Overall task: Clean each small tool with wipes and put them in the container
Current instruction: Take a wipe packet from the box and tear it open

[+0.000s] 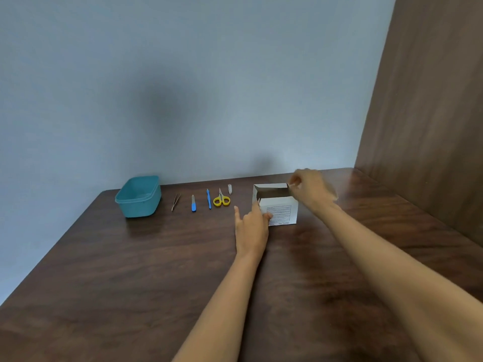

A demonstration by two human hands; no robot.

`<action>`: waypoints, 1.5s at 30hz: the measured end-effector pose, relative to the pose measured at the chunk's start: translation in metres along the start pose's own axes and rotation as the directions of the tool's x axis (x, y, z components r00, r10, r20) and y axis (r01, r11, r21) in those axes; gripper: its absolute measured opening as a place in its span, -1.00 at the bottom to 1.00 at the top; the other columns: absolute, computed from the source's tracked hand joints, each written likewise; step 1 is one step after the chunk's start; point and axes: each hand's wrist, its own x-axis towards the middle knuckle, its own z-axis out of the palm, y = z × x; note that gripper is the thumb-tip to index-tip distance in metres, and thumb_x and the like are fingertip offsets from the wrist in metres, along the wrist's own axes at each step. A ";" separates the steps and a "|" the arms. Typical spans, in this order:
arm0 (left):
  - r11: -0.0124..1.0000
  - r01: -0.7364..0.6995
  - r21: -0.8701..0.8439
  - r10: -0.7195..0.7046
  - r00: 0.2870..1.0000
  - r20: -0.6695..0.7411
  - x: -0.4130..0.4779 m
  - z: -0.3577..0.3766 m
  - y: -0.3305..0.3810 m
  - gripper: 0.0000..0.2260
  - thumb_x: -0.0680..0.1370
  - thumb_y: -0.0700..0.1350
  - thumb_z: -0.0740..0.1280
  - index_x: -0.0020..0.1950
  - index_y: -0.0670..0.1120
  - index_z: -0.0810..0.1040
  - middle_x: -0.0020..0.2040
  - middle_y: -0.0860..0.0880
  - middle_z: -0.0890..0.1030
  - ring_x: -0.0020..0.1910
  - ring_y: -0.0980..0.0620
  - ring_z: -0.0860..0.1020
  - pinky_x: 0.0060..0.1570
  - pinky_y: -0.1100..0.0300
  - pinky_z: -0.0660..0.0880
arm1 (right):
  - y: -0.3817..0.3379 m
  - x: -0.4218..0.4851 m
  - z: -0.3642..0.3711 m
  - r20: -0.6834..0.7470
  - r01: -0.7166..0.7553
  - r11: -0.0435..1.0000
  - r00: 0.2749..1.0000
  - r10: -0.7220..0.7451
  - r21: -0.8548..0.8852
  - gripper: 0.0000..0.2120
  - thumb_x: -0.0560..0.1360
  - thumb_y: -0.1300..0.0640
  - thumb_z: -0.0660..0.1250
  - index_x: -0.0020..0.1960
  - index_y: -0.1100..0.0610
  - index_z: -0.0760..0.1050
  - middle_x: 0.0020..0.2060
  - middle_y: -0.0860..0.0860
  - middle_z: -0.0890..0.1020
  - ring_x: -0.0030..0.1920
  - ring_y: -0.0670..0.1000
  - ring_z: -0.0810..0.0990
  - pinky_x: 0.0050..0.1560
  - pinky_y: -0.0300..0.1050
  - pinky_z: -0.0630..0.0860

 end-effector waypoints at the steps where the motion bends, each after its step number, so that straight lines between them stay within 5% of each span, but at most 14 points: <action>1: 1.000 -0.004 0.010 0.004 1.000 0.000 0.000 0.000 0.000 -0.58 0.65 0.01 0.15 0.45 -0.17 0.28 -0.07 -0.09 0.68 0.05 -0.05 0.61 0.53 0.05 -0.09 | -0.008 0.001 0.000 0.094 0.035 0.994 0.995 -0.045 0.108 -0.88 0.41 0.29 0.34 -0.15 0.10 0.58 -0.22 -0.01 0.60 -0.10 0.00 0.57 -0.16 -0.21 0.39; 3: 0.999 -0.006 0.033 0.006 1.000 0.005 0.000 -0.001 0.001 -0.58 0.65 0.01 0.14 0.44 -0.17 0.28 -0.08 -0.10 0.68 0.05 -0.05 0.61 0.53 0.05 -0.08 | -0.022 0.006 0.005 0.286 0.077 0.987 0.951 -0.115 0.141 -0.92 0.39 0.29 0.41 -0.18 0.14 0.62 -0.28 0.00 0.62 -0.21 -0.04 0.57 -0.26 -0.25 0.41; 5: 0.999 -0.003 0.042 0.003 1.000 0.013 0.000 -0.002 0.002 -0.57 0.65 0.01 0.14 0.45 -0.18 0.27 -0.07 -0.10 0.68 0.06 -0.04 0.60 0.53 0.05 -0.09 | -0.030 0.014 0.013 0.432 0.141 0.989 0.895 -0.112 -0.036 -0.90 0.42 0.27 0.41 -0.07 0.18 0.65 -0.20 0.01 0.63 -0.17 -0.04 0.54 -0.26 -0.27 0.42; 9: 0.996 -0.018 0.082 0.016 1.000 0.019 0.000 -0.001 0.001 -0.58 0.66 0.01 0.11 0.46 -0.17 0.26 -0.06 -0.07 0.68 0.06 -0.02 0.60 0.52 0.06 -0.12 | -0.039 0.025 0.023 0.536 0.201 0.943 0.844 -0.030 -0.264 -0.77 0.51 0.22 0.29 0.11 0.13 0.63 0.08 0.07 0.62 0.09 0.07 0.54 0.00 -0.14 0.50; 12: 0.996 -0.026 0.083 0.024 1.000 0.015 0.000 -0.002 0.001 -0.58 0.66 0.01 0.11 0.46 -0.17 0.26 -0.06 -0.07 0.68 0.05 -0.01 0.61 0.51 0.07 -0.14 | -0.045 0.028 0.023 0.597 0.218 0.913 0.802 0.033 -0.344 -0.74 0.52 0.19 0.23 0.13 0.16 0.60 0.08 0.11 0.59 0.00 0.09 0.51 -0.04 -0.10 0.49; 18: 0.999 -0.023 0.037 0.023 1.000 0.001 0.000 0.000 -0.001 -0.58 0.65 -0.01 0.14 0.45 -0.19 0.28 -0.09 -0.08 0.68 0.04 -0.03 0.61 0.51 0.06 -0.14 | -0.052 0.030 0.029 0.569 0.250 0.868 0.821 0.046 -0.430 -0.69 0.56 0.16 0.20 -0.35 0.16 0.30 -0.35 0.04 0.39 -0.19 0.11 0.44 -0.19 -0.09 0.38; 21: 0.999 -0.021 0.028 0.021 1.000 0.005 -0.001 -0.002 0.001 -0.57 0.65 -0.01 0.14 0.46 -0.20 0.27 -0.08 -0.09 0.68 0.05 -0.02 0.61 0.51 0.06 -0.14 | -0.054 0.030 0.028 0.546 0.222 0.887 0.837 0.041 -0.406 -0.79 0.52 0.23 0.22 -0.29 0.22 0.40 -0.35 0.05 0.42 -0.19 0.12 0.46 -0.23 -0.12 0.39; 24: 0.999 -0.024 0.032 0.024 1.000 0.006 0.000 -0.003 0.003 -0.57 0.66 0.00 0.14 0.46 -0.20 0.27 -0.09 -0.09 0.67 0.05 -0.02 0.61 0.52 0.05 -0.13 | -0.051 0.033 0.022 0.474 0.167 0.913 0.880 0.031 -0.371 -0.84 0.46 0.31 0.24 -0.03 0.25 0.56 -0.15 0.11 0.54 -0.14 0.14 0.54 -0.20 -0.10 0.49; 27: 0.999 -0.029 0.023 0.029 1.000 -0.006 0.001 -0.002 0.002 -0.56 0.65 0.00 0.14 0.46 -0.20 0.27 -0.04 -0.09 0.67 0.08 -0.03 0.60 0.52 0.02 -0.09 | -0.045 0.039 0.015 0.363 0.081 0.959 0.931 0.024 -0.272 -0.78 0.37 0.35 0.30 -0.05 0.19 0.63 -0.08 0.12 0.63 -0.10 0.16 0.63 -0.12 -0.05 0.60; 30: 1.000 -0.024 -0.016 0.024 0.999 -0.023 0.001 0.001 0.003 -0.58 0.64 0.02 0.15 0.43 -0.19 0.31 0.05 -0.08 0.65 0.12 -0.02 0.58 0.49 0.03 0.05 | -0.039 0.046 0.001 0.265 -0.005 0.991 0.963 0.041 -0.136 -0.79 0.30 0.38 0.32 -0.26 0.11 0.63 -0.20 0.05 0.66 -0.20 0.08 0.64 -0.28 -0.15 0.57; 34: 0.999 -0.027 -0.045 0.024 0.997 -0.071 0.001 0.000 0.006 -0.70 0.62 0.06 0.20 0.20 -0.13 0.38 0.10 -0.08 0.60 0.07 -0.09 0.57 0.14 0.08 0.35 | -0.036 0.035 -0.020 0.031 -0.068 0.970 0.998 0.062 0.233 -0.78 0.34 0.36 0.31 -0.24 0.08 0.62 -0.27 0.07 0.64 -0.24 0.00 0.60 -0.28 -0.20 0.56; 38: 0.998 -0.030 -0.060 0.027 0.998 -0.053 0.005 0.004 0.004 -0.79 0.63 -0.01 0.20 0.12 -0.13 0.33 0.01 -0.08 0.62 -0.02 -0.11 0.59 0.07 0.06 0.36 | -0.037 0.003 -0.025 0.014 -0.137 0.692 0.984 0.180 0.709 -0.82 0.37 0.42 0.32 -0.09 0.23 0.60 -0.28 0.13 0.62 -0.35 0.00 0.57 -0.35 -0.20 0.61; 42: 0.996 -0.050 -0.073 0.049 0.999 -0.020 0.003 0.003 0.003 -0.87 0.64 -0.11 0.14 0.09 -0.16 0.35 -0.01 -0.14 0.63 -0.03 -0.19 0.58 0.04 0.01 0.37 | -0.029 -0.028 -0.005 0.079 -0.195 0.505 0.967 0.243 0.841 -0.80 0.38 0.47 0.36 -0.19 0.18 0.53 -0.33 0.07 0.58 -0.36 -0.07 0.56 -0.37 -0.27 0.55; 45: 0.932 0.079 -0.353 -0.086 0.996 -0.004 0.001 -0.004 -0.001 -0.85 0.63 -0.17 0.13 0.04 -0.19 0.46 -0.04 -0.20 0.63 -0.03 -0.25 0.56 -0.11 0.03 0.41 | -0.027 -0.054 0.013 0.126 -0.235 0.406 0.953 0.277 0.883 -0.78 0.39 0.48 0.35 -0.25 0.19 0.51 -0.36 0.06 0.56 -0.36 -0.07 0.54 -0.37 -0.28 0.55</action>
